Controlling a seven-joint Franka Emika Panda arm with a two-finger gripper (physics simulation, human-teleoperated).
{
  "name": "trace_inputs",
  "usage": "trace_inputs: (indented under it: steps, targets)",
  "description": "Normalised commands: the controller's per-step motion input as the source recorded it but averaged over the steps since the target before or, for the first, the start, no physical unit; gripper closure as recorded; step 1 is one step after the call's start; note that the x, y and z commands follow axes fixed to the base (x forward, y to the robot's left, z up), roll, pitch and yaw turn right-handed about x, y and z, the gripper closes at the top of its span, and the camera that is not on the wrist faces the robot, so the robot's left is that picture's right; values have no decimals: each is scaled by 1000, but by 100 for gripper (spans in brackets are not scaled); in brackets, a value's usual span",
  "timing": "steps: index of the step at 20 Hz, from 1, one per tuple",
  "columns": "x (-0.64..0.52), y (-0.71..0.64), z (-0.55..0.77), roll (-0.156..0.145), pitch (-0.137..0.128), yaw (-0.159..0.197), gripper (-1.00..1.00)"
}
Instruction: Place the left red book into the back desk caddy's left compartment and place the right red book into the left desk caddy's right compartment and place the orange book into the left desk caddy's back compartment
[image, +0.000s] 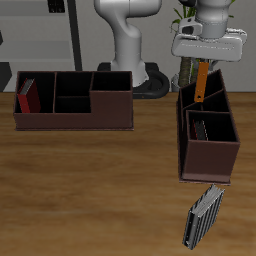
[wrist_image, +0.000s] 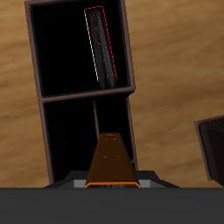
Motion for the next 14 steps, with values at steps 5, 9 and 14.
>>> trace_inputs:
  steps: [5,9,14]
  targets:
    - [208,97,41,-5,2,6,100]
    - [129,23,67,-12,-18,11,100]
    - [28,234,-92,41,6,14,100]
